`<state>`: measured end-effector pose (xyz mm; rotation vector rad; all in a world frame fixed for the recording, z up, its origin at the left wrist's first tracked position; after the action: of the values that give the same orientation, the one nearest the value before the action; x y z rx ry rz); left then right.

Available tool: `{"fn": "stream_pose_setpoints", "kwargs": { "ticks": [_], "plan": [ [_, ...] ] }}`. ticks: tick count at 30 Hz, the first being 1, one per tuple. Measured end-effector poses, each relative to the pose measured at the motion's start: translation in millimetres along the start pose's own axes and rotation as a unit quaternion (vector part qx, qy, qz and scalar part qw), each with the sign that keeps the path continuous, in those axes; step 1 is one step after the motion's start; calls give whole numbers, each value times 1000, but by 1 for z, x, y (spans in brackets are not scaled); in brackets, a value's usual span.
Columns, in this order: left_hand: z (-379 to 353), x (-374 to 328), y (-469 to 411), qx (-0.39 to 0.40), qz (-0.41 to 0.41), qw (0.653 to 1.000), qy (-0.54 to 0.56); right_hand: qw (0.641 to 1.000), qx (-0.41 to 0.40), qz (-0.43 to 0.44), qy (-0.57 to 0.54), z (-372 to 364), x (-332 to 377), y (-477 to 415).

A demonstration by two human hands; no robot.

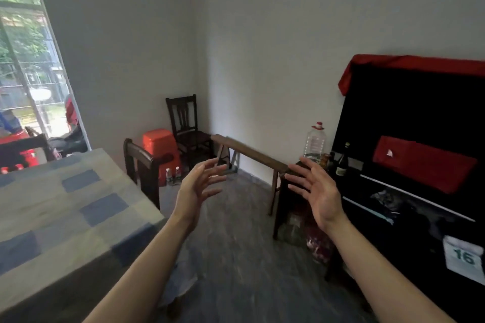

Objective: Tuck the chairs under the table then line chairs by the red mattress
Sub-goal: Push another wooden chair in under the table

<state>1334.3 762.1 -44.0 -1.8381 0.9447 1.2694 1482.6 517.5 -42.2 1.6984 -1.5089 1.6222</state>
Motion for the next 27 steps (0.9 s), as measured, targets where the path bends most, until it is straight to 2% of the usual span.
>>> {"fn": "stream_pose_setpoints", "kwargs": {
  "ticks": [5, 10, 17, 27],
  "plan": [
    [-54, -7, -81, -17, -18, 1000, -18, 999, 24, 20, 1, 34, -2, -96],
    [-66, 4, -152, -70, -10, 997, -23, 999, 52, 5, -5, 44, -41, -178],
    [-35, 44, -268, -124, -2, 992, -12, 996, 89, -28, 6, 36, -133, -289],
    [25, 74, -498, -142, -5, 990, -20, 993, 105, -36, 49, -4, -228, -502]
  ]
}}
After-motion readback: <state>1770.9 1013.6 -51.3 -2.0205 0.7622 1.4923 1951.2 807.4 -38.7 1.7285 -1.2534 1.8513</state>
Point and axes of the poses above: each hand's wrist, its own y-axis away from the middle knuckle, its own z-axis out of the back of the hand, x = y × z, the point moved 1 cm from there along -y, towards the middle knuckle, and after that the axes turned 7 degrees about z, right-handed, at the moved point
